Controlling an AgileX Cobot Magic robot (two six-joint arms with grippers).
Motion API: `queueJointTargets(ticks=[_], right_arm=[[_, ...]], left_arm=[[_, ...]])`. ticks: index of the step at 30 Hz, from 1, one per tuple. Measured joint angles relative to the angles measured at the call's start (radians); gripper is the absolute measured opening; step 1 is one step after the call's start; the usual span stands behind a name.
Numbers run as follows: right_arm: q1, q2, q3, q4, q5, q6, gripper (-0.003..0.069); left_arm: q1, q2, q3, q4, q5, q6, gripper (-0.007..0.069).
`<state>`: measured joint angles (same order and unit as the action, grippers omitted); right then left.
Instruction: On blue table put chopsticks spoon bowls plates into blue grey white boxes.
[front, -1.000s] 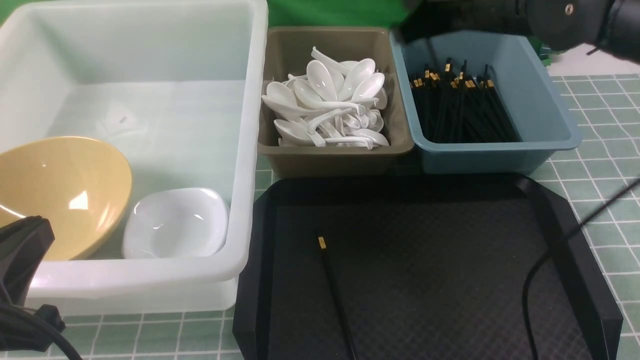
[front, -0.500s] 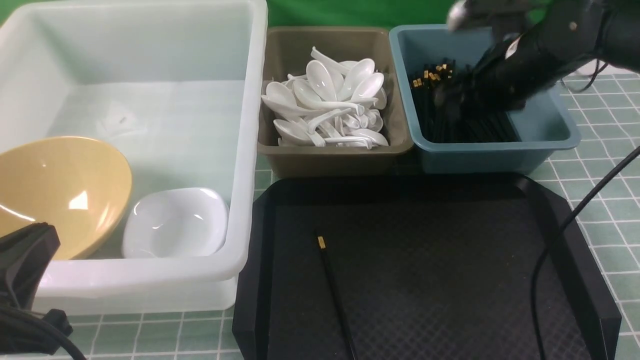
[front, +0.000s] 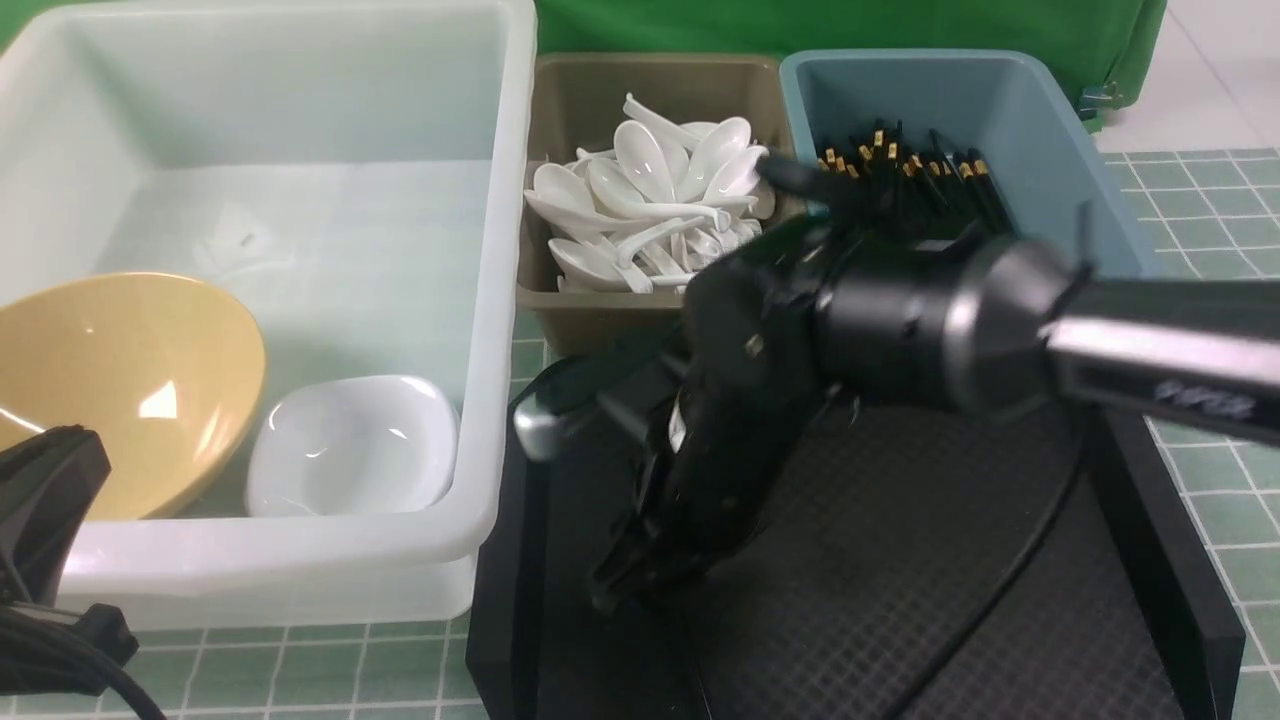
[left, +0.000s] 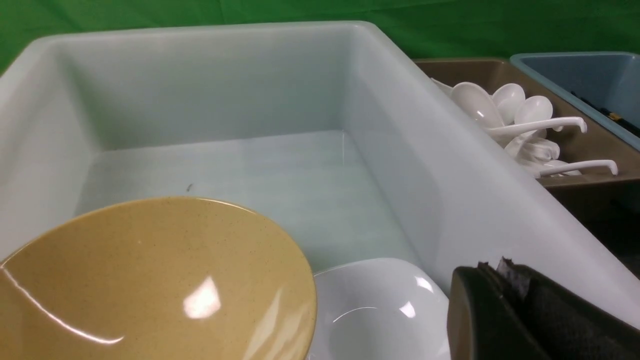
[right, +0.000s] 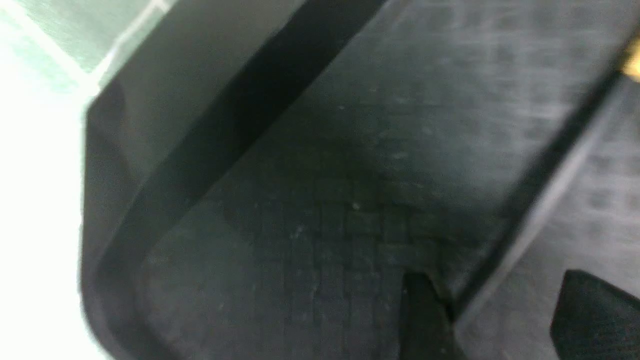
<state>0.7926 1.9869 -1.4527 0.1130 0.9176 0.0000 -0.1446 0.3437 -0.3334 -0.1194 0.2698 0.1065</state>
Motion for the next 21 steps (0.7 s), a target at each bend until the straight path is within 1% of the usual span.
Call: queueJointTargets(ticks=[5,9,10,12,14,16,19,21], right_arm=[[0.001,0.044,-0.001,-0.010,-0.005,0.006,0.0347],[0.001,0.044,-0.001,-0.022,-0.005,0.000,0.0239],[0.001,0.044,-0.001,-0.022,-0.002,0.000,0.0183],[0.001,0.035,-0.001,-0.021,0.010,-0.009,0.0099],[0.001,0.023,-0.001,-0.026,0.017,-0.010,0.0086],[0.001,-0.040,0.000,-0.087,0.056,-0.010,0.0086],[-0.003,-0.150,0.000,-0.214,0.085,0.006,0.0086],[-0.026,-0.241,0.000,-0.376,0.047,0.046,0.0086]], left_arm=[[0.000,0.000,0.000,-0.001,0.000,0.000,0.0002],[0.000,0.000,0.000,-0.002,0.000,0.000,0.0002],[0.000,0.000,0.000,-0.003,0.001,0.000,0.0002],[0.000,0.000,0.000,-0.003,0.001,0.000,0.0002],[0.000,0.000,0.000,-0.003,0.001,0.000,0.0002],[0.000,0.000,0.000,-0.003,0.005,0.000,0.0002],[0.000,0.000,0.000,-0.003,0.009,0.000,0.0002],[0.000,0.000,0.000,-0.003,0.009,0.000,0.0002]])
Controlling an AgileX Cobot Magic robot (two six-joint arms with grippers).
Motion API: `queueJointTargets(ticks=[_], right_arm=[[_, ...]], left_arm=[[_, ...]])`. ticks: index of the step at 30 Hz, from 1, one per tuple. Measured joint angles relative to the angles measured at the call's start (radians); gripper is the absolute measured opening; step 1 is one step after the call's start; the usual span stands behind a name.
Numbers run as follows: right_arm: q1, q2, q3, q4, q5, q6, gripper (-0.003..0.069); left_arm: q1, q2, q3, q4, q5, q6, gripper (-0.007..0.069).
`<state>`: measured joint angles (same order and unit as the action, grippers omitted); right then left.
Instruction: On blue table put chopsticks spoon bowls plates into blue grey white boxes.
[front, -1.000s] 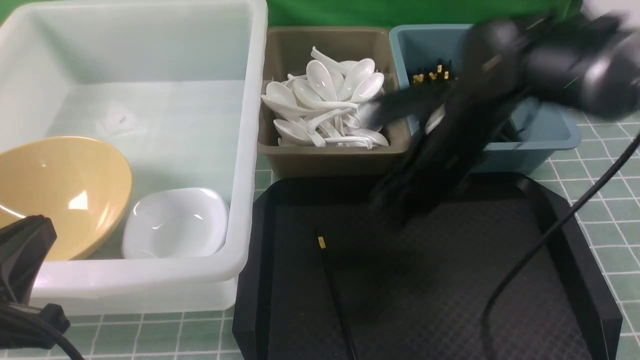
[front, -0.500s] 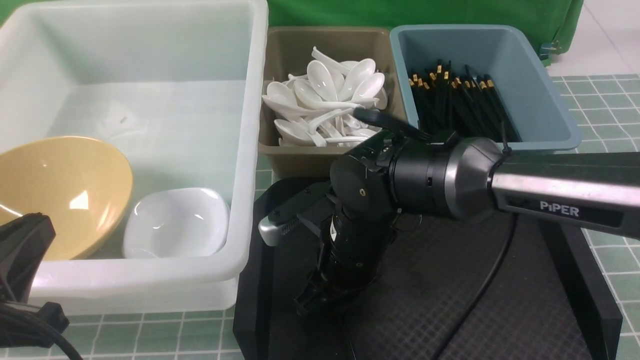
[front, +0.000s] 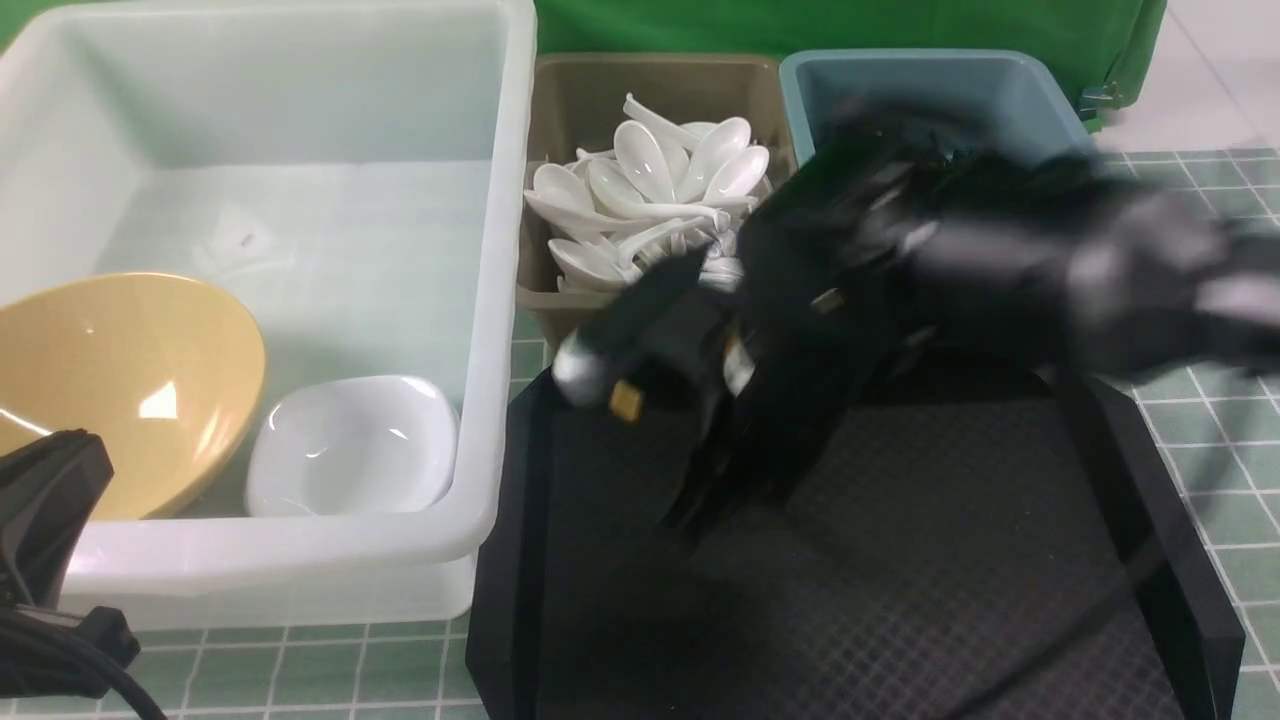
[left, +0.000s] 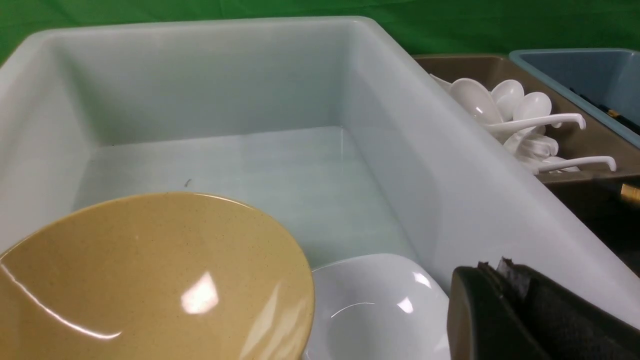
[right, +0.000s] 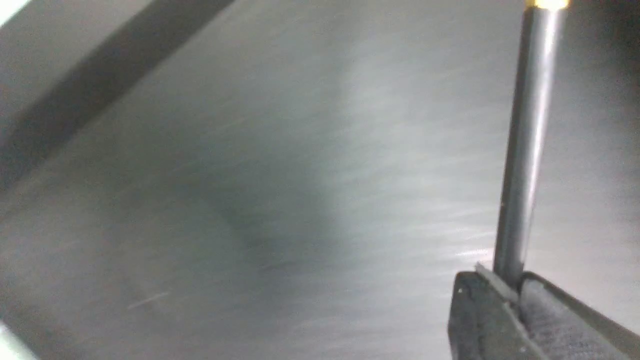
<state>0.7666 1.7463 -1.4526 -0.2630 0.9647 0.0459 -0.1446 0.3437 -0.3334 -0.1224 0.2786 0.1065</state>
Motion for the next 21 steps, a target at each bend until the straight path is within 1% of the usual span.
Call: queueJointTargets(ticks=[1,2,3,5,6,7,8,10,11,14,15,16,17,21], right_arm=[[-0.004,-0.015,0.000,-0.015,-0.017,0.007,0.0086],[-0.049,-0.067,0.000,-0.172,-0.129,0.106,0.0086],[-0.077,-0.078,0.000,-0.218,-0.196,0.149,0.0086],[-0.157,-0.090,0.000,-0.347,-0.374,0.292,0.0086],[-0.207,-0.082,0.000,-0.386,-0.481,0.348,0.0086],[-0.218,-0.082,0.000,-0.386,-0.503,0.348,0.0086],[-0.306,-0.036,0.000,-0.428,-0.694,0.455,0.0086],[-0.382,0.024,-0.002,-0.444,-0.845,0.558,0.0088],[-0.410,0.067,-0.005,-0.449,-0.886,0.614,0.0093],[-0.474,0.163,-0.016,-0.457,-0.935,0.684,0.0118],[-0.506,0.227,-0.019,-0.458,-0.933,0.705,0.0154],[-0.509,0.238,-0.019,-0.458,-0.931,0.710,0.0164],[-0.523,0.267,-0.019,-0.459,-0.900,0.714,0.0207],[-0.525,0.267,-0.020,-0.459,-0.808,0.718,0.0298]], left_arm=[[0.000,0.000,0.000,0.000,0.000,0.000,0.0002],[0.000,0.000,0.000,0.000,-0.002,0.000,0.0002],[0.000,0.000,0.000,0.000,-0.004,0.000,0.0002],[0.000,0.000,0.000,0.000,-0.008,0.000,0.0002],[0.000,0.000,0.000,0.000,-0.009,0.000,0.0002],[0.000,0.000,0.000,0.000,-0.009,0.000,0.0002],[0.000,0.000,0.000,0.000,-0.009,0.000,0.0002],[0.000,0.000,0.000,0.000,-0.009,0.000,0.0002],[0.000,0.000,0.000,0.001,-0.010,0.000,0.0002],[0.000,0.000,0.000,0.015,-0.026,0.001,0.0002],[0.000,0.000,0.000,0.022,-0.032,0.002,0.0002],[0.000,0.000,0.000,0.022,-0.033,0.002,0.0002],[0.000,0.000,0.000,0.023,-0.034,0.003,0.0002],[0.000,0.000,0.000,0.025,-0.034,0.004,0.0002]])
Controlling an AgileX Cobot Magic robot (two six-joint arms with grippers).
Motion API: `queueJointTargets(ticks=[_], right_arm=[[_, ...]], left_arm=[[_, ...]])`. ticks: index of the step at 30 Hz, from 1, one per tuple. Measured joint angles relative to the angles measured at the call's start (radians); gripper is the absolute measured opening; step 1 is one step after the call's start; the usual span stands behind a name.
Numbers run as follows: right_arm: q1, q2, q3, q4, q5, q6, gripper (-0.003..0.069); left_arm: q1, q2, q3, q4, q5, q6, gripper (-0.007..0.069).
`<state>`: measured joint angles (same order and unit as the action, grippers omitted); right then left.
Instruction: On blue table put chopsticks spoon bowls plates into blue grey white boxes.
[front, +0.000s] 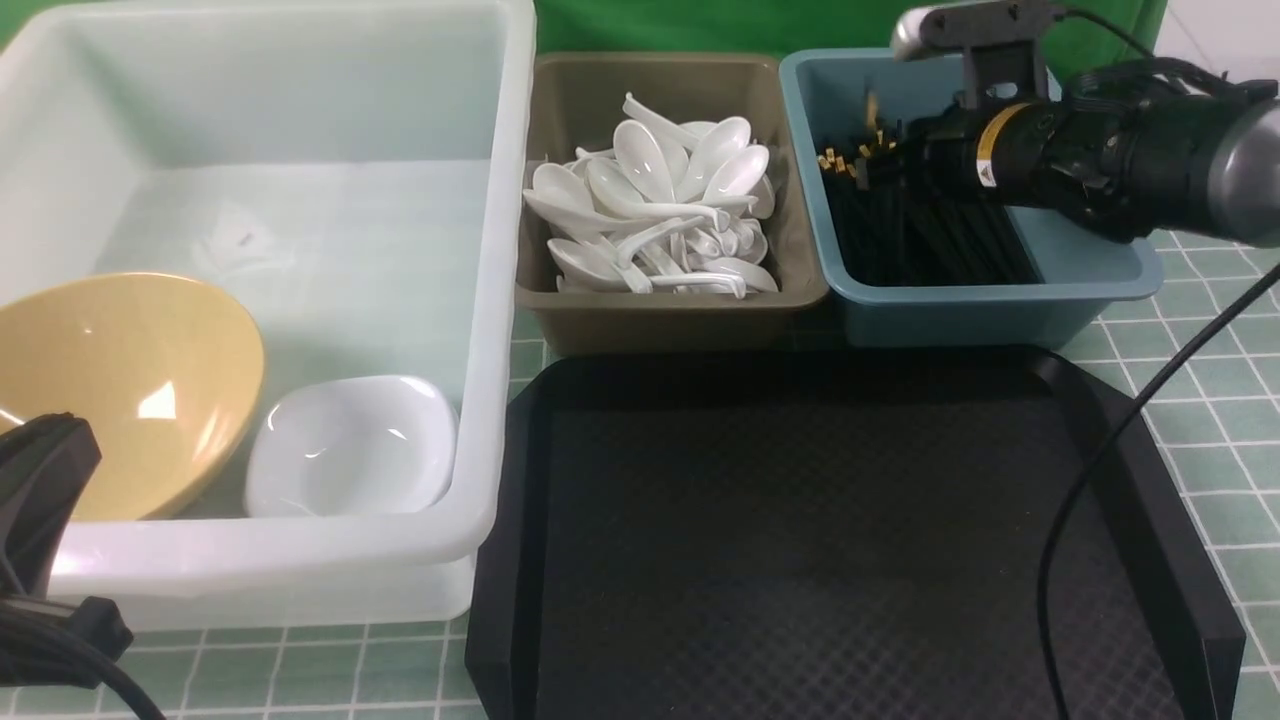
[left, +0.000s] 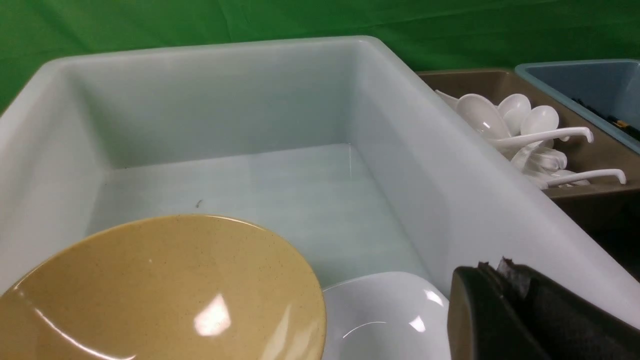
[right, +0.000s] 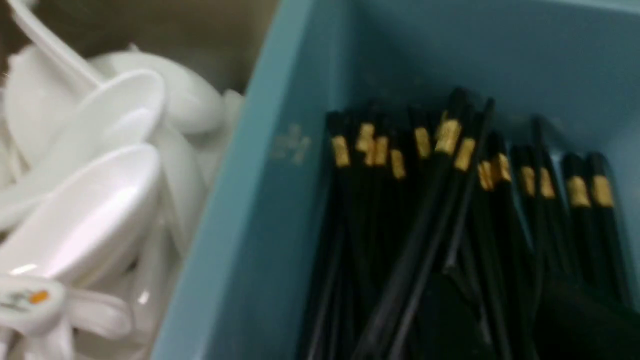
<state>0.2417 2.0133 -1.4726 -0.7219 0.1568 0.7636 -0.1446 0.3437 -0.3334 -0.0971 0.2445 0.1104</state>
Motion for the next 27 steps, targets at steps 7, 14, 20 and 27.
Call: queueJointTargets(ticks=[7,14,20,27], right_arm=[[0.075,-0.201,0.000,0.031,0.339,-0.219,0.0299],[0.242,-0.666,0.071,0.319,0.614,-0.641,0.0042],[0.368,-1.029,0.383,0.554,0.555,-0.764,0.0036],[0.390,-1.375,0.861,0.572,0.269,-0.641,0.0036]], left_arm=[[0.000,0.000,0.000,0.001,0.000,0.000,0.0002],[0.000,0.000,0.000,0.001,-0.001,0.000,0.0002],[0.000,0.000,0.000,0.001,-0.001,0.000,0.0002],[0.000,0.000,0.000,0.001,-0.001,-0.003,0.0002]])
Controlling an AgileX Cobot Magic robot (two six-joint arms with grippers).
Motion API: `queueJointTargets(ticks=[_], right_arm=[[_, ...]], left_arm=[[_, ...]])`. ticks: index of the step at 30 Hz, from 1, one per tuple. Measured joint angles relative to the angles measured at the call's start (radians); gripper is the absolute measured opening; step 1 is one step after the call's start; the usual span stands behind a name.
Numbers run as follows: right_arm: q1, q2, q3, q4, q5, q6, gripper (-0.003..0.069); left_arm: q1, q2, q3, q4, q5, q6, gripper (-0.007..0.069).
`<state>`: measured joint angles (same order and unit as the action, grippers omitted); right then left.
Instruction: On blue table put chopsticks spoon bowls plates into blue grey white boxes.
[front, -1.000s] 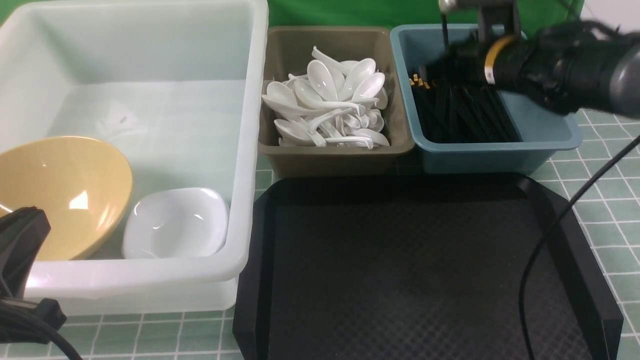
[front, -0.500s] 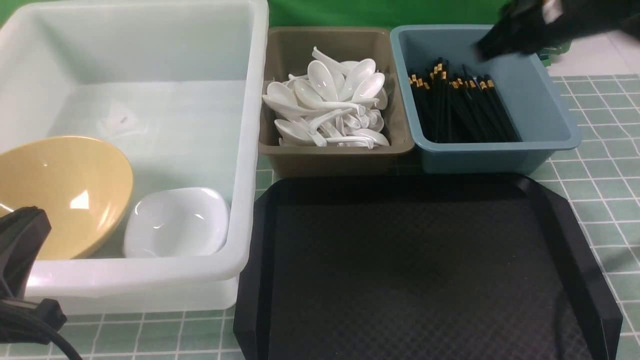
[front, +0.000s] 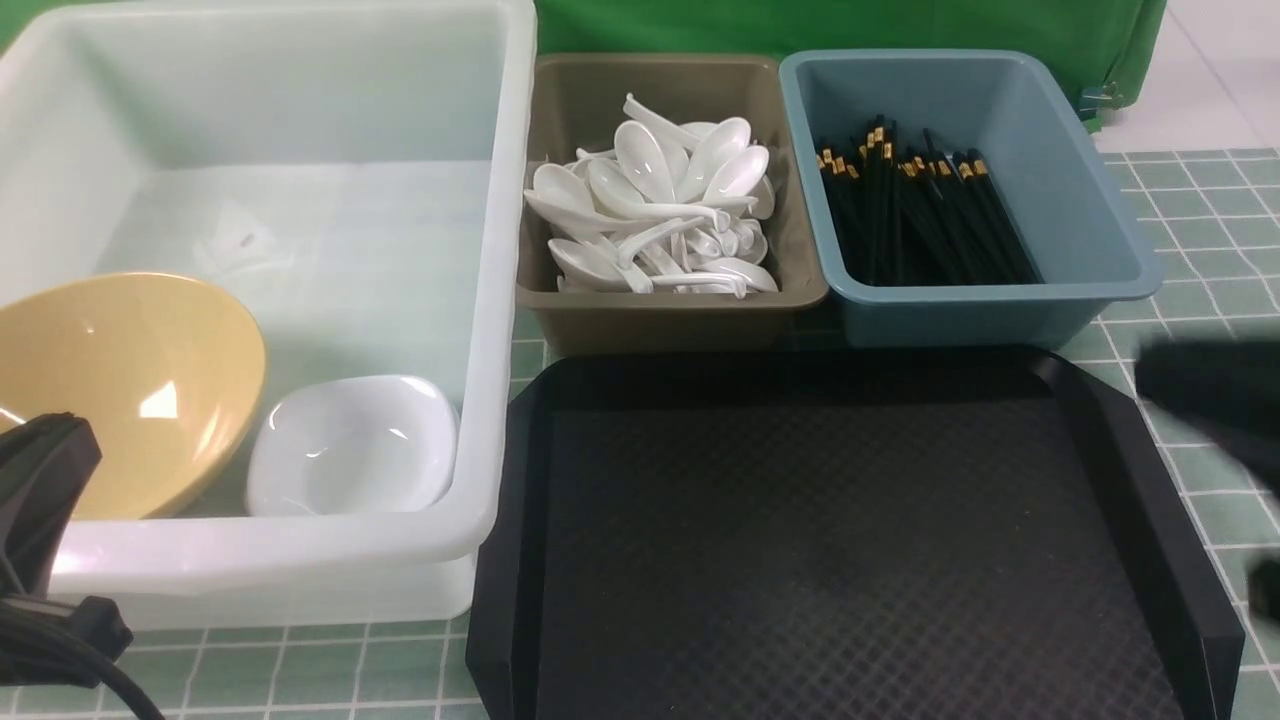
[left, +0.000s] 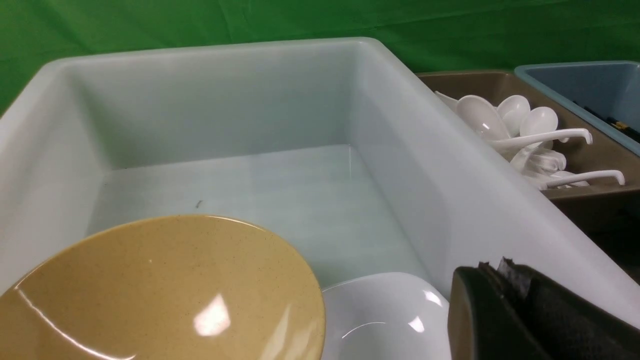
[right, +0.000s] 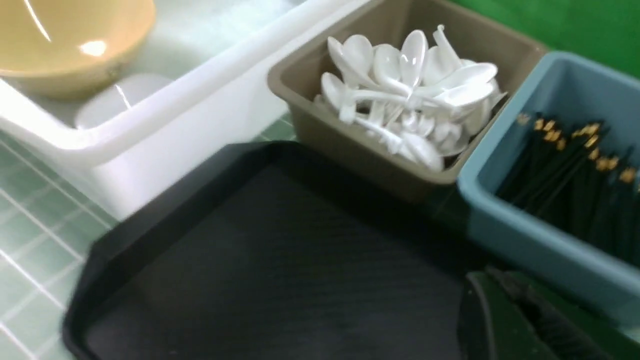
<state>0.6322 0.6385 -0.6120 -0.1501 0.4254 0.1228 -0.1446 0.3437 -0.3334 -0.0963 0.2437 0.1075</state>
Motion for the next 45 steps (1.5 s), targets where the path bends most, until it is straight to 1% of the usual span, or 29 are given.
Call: queueJointTargets(ticks=[2,5,7,11,13,15,17,18,20,22,23,24,27,29,32,36,45], right_arm=[[0.000,-0.120,0.162,0.000,-0.086,0.040,0.0036],[0.002,-0.319,0.320,0.000,-0.149,0.068,0.0036],[0.003,-0.421,0.372,0.000,-0.159,0.068,0.0036],[0.004,-0.544,0.432,-0.001,-0.163,0.072,0.0036],[0.003,-0.607,0.463,-0.023,-0.176,0.072,0.0036],[-0.027,-0.643,0.501,-0.054,-0.199,0.059,0.0036],[-0.081,-0.648,0.523,-0.060,-0.217,0.039,0.0036],[-0.136,-0.650,0.536,-0.053,-0.225,0.017,0.0036],[-0.269,-0.650,0.557,0.004,-0.238,-0.036,0.0036],[-0.430,-0.650,0.585,0.067,-0.252,-0.095,0.0036],[-0.495,-0.650,0.605,0.086,-0.261,-0.116,0.0036],[-0.504,-0.650,0.605,0.086,-0.263,-0.116,0.0036],[-0.596,-0.650,0.638,0.104,-0.273,-0.123,0.0036],[-0.612,-0.650,0.639,0.115,-0.273,-0.123,0.0037],[-0.619,-0.650,0.639,0.150,-0.205,-0.123,0.0038],[-0.619,-0.650,0.640,0.150,-0.119,-0.130,0.0040],[-0.619,-0.650,0.639,0.150,-0.113,-0.131,0.0046]], left_arm=[[0.000,0.000,0.000,0.000,-0.001,0.000,0.0002],[0.000,0.000,0.000,0.000,-0.001,0.000,0.0002],[0.000,0.000,0.000,0.000,-0.001,0.000,0.0002],[0.000,0.000,0.000,0.000,-0.001,0.000,0.0002],[0.000,0.000,0.000,0.000,-0.001,0.000,0.0002],[0.000,-0.001,0.000,0.000,-0.003,0.000,0.0002],[0.000,-0.001,0.000,0.000,-0.002,0.000,0.0002],[0.000,-0.001,0.000,0.000,0.000,0.000,0.0002],[0.000,-0.001,0.000,0.000,-0.002,0.000,0.0002],[0.000,-0.001,0.000,0.000,-0.002,0.000,0.0002],[0.000,-0.001,0.000,0.000,-0.002,0.000,0.0002],[0.000,-0.001,0.000,0.000,-0.002,0.000,0.0002],[0.000,-0.001,0.000,0.000,-0.002,0.000,0.0002],[0.000,-0.001,0.000,0.000,-0.002,0.000,0.0002],[0.000,-0.001,0.000,0.000,-0.002,0.000,0.0002],[0.000,-0.001,0.000,0.000,-0.002,0.000,0.0002],[0.000,-0.001,0.000,0.000,-0.002,0.000,0.0002]])
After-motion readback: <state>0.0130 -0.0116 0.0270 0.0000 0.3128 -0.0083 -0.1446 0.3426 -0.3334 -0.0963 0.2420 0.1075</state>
